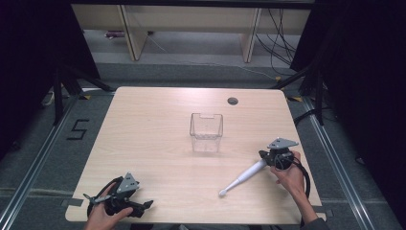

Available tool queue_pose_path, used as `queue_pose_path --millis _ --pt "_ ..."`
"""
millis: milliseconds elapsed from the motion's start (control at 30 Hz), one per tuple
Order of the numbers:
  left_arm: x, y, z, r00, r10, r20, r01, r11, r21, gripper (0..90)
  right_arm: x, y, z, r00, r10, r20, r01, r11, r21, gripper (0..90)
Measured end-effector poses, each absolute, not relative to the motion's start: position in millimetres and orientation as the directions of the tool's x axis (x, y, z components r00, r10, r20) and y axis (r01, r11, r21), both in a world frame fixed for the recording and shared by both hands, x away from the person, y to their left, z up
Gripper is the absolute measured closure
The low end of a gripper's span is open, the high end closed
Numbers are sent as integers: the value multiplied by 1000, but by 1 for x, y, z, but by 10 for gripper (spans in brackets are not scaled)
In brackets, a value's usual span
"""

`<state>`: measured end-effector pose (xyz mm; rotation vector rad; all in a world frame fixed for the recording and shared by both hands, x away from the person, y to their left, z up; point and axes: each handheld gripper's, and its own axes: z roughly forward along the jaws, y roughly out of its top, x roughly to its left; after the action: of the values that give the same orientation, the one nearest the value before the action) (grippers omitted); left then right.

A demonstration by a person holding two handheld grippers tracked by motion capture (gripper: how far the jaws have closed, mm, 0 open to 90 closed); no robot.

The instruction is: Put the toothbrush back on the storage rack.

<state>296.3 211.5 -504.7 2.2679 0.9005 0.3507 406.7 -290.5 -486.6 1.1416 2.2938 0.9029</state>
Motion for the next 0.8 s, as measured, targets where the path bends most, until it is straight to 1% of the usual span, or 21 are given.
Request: queue_pose_path --millis 200,333,533,800 --pt "296 212 -505 729 684 7 506 -545 669 149 408 -295 -489 -599 794 -102 530 489 693 900" --pt "296 212 -505 729 685 6 506 -543 670 149 407 -294 -489 -582 809 -83 551 467 691 900" --pt "296 212 -504 728 686 6 506 -542 671 149 404 -298 -489 -603 792 -89 539 488 687 900" --pt "296 212 -505 726 688 3 509 -540 670 149 393 -308 -489 -582 812 -43 574 447 686 900"
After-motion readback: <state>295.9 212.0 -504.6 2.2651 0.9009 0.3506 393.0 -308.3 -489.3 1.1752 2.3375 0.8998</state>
